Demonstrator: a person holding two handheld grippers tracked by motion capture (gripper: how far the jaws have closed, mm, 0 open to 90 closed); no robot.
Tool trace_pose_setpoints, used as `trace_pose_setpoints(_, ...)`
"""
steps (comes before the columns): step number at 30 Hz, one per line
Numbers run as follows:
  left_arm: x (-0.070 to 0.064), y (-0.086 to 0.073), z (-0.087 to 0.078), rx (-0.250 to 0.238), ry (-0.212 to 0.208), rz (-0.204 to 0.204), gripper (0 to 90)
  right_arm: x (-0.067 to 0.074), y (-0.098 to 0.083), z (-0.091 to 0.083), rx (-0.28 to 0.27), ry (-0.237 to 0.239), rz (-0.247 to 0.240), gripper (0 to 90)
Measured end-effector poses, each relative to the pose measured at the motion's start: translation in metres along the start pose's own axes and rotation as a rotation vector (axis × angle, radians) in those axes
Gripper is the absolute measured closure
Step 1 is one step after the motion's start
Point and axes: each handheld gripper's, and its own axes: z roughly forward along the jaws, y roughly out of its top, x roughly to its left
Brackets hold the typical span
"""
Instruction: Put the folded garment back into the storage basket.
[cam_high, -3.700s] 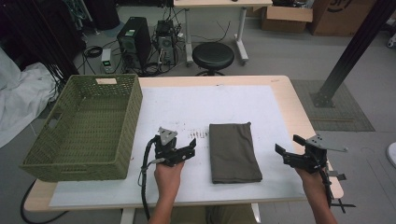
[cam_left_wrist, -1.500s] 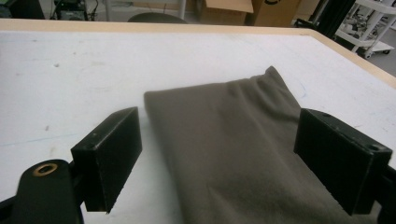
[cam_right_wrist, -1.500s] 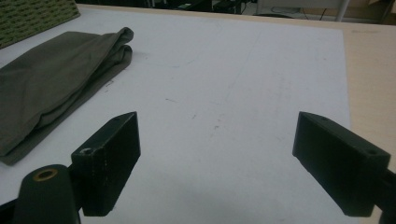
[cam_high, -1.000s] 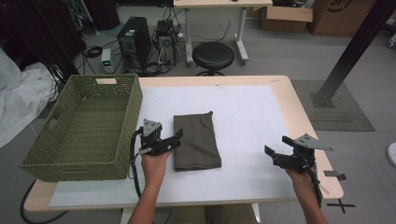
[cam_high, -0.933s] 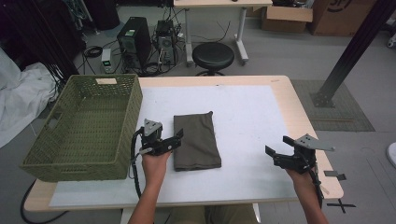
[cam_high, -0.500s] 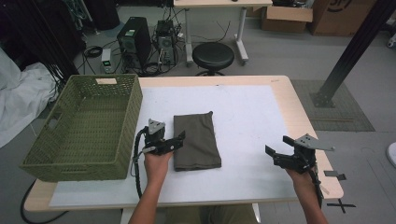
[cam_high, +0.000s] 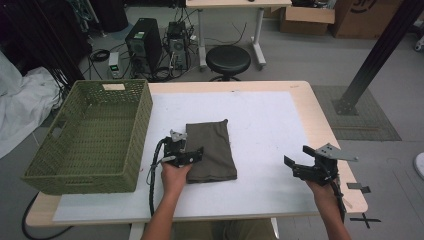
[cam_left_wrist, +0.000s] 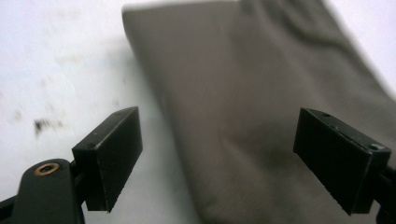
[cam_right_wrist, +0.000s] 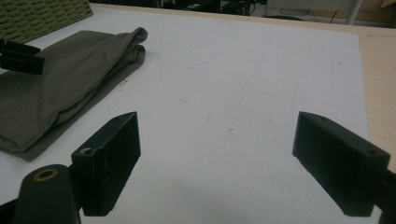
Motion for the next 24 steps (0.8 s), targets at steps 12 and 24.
trace_pose_setpoints(12,0.003,0.000,0.001,0.006,-0.100,-0.005,65.1,0.002,-0.005,0.011,0.015,0.018,0.012,15.1)
trace_pose_setpoints(24,0.004,0.001,-0.006,-0.092,-0.198,0.045,82.5,0.000,-0.005,0.011,0.015,0.022,0.024,15.2)
